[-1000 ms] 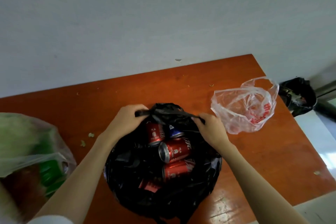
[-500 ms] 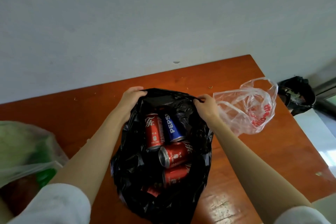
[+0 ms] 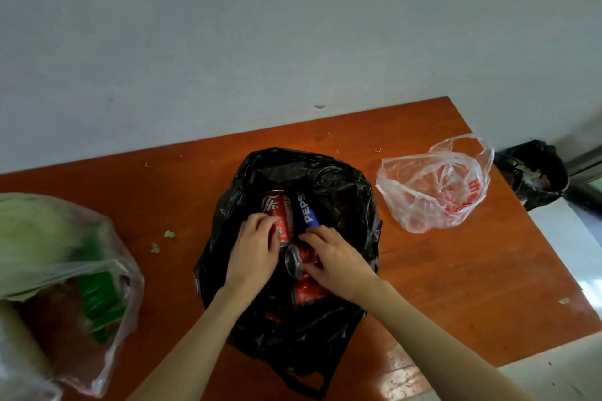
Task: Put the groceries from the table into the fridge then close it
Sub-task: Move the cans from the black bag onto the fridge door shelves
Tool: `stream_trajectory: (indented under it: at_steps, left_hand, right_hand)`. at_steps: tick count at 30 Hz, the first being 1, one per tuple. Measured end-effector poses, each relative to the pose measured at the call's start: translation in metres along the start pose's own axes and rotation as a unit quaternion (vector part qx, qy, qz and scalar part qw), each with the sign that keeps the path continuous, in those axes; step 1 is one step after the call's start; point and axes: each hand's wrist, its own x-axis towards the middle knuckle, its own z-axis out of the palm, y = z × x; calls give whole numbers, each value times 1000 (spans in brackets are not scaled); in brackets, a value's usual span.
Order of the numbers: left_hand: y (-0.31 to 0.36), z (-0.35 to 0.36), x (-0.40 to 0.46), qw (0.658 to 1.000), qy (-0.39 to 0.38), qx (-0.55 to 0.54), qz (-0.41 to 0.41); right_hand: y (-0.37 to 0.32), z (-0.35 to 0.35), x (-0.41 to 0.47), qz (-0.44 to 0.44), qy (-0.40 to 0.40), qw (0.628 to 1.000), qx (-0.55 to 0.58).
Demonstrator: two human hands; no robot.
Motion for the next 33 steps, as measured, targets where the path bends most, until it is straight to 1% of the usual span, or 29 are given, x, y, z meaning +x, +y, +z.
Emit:
stream_trajectory:
  at_steps: [1,3,5,7,10,13,17,18,20,21,24,26,29,31,33]
  left_hand:
    - [2,4,-3,999,-11,4,-37]
    - [7,9,0,993,-30,35,-105]
    - [9,12,9,985,-60,57,-149]
    - [9,17,16,977,-88,45,-189]
    - [6,26,24,963,-112,4,-246]
    - [2,27,31,944,-129,-75,-295]
    - [-9,24,31,926,-130,-177,-307]
    - [-12,20,30,909,-134,-227,-322]
    - [-13,6,25,857,-161,-325,-365]
    - [-13,-2,22,836,-176,-358,-378]
    - [-6,-25,5,800,-196,-425,-375]
    - [2,-37,-10,786,-190,-456,-371]
    - [12,-51,-27,781,-175,-487,-350]
    - [18,-58,-32,780,-170,-504,-329]
    - [28,-65,-36,786,-168,-516,-296]
  right_hand:
    - [1,2,-6,24,-48,998,-28]
    - [2,3,-8,41,-99,990,-87]
    - [1,5,-5,27,-110,984,-141]
    - [-1,6,-1,14,-122,976,-181]
    - [-2,6,5,10,-136,966,-221]
    - [-3,4,11,14,-137,962,-236]
    - [-3,6,6,10,-117,966,-228]
    - [-3,6,2,14,-106,971,-213]
    - [-1,3,-7,29,-81,983,-164]
    - [0,0,-12,39,-64,988,-132]
    - [2,-8,-26,72,1,997,-36]
    - [1,-8,-35,72,47,996,10]
    - [-5,-13,-46,57,120,987,93]
    - [-9,-25,-51,49,155,974,157]
    - [-12,-42,-58,52,181,953,236]
